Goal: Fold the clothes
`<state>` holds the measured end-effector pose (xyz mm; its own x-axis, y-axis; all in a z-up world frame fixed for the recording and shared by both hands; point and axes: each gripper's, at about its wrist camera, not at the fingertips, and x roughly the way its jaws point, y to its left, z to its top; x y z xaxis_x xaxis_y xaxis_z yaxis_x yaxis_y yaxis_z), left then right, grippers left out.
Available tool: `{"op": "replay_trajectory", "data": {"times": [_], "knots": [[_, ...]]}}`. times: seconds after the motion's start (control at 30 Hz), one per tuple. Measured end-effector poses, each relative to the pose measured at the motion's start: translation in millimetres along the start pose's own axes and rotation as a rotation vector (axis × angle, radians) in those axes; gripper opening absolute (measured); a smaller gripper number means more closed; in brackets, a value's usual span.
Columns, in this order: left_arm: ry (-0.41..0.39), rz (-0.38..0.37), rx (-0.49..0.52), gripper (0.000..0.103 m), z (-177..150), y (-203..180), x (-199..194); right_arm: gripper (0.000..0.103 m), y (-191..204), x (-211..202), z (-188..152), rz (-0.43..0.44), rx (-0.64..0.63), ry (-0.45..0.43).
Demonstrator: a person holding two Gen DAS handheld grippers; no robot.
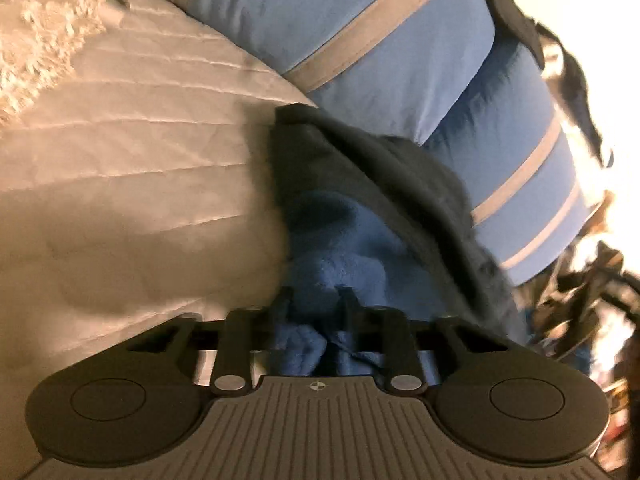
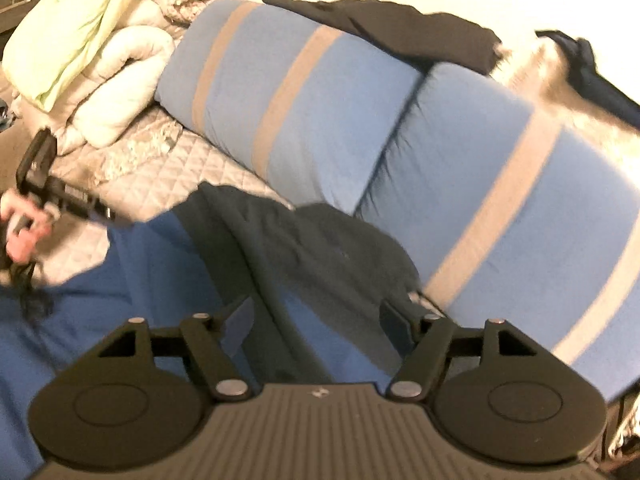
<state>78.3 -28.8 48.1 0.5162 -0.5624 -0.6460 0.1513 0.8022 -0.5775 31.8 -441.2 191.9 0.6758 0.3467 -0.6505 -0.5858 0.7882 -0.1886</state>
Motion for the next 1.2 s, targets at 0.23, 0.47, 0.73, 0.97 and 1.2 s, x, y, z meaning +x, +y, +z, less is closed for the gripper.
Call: {"op": "replay_trajectory", "data": {"times": [0.23,0.47,0.73,0.97,1.2], "knots": [[-0.05,0.092,0.207,0.021,-11.8,-17.0,-5.0,0.08,25.6,56.8,33.7,0.026,-0.082,0.004],[-0.136,0.215,0.318,0.019,-31.9,-52.2,-10.7,0.074,60.8,129.1,58.1,0.097,-0.156,0.01],[-0.182,0.323,0.576,0.018,-53.3,-87.5,-3.6,0.07,105.1,213.6,82.5,0.196,-0.108,-0.011],[-0.193,0.354,0.651,0.017,-59.3,-95.0,-0.7,0.06,134.8,282.3,112.3,0.238,-0.054,-0.002],[-0.204,0.346,0.643,0.016,-58.0,-90.0,-1.1,0.015,137.2,327.1,126.6,0.195,0.032,0.06]]}}
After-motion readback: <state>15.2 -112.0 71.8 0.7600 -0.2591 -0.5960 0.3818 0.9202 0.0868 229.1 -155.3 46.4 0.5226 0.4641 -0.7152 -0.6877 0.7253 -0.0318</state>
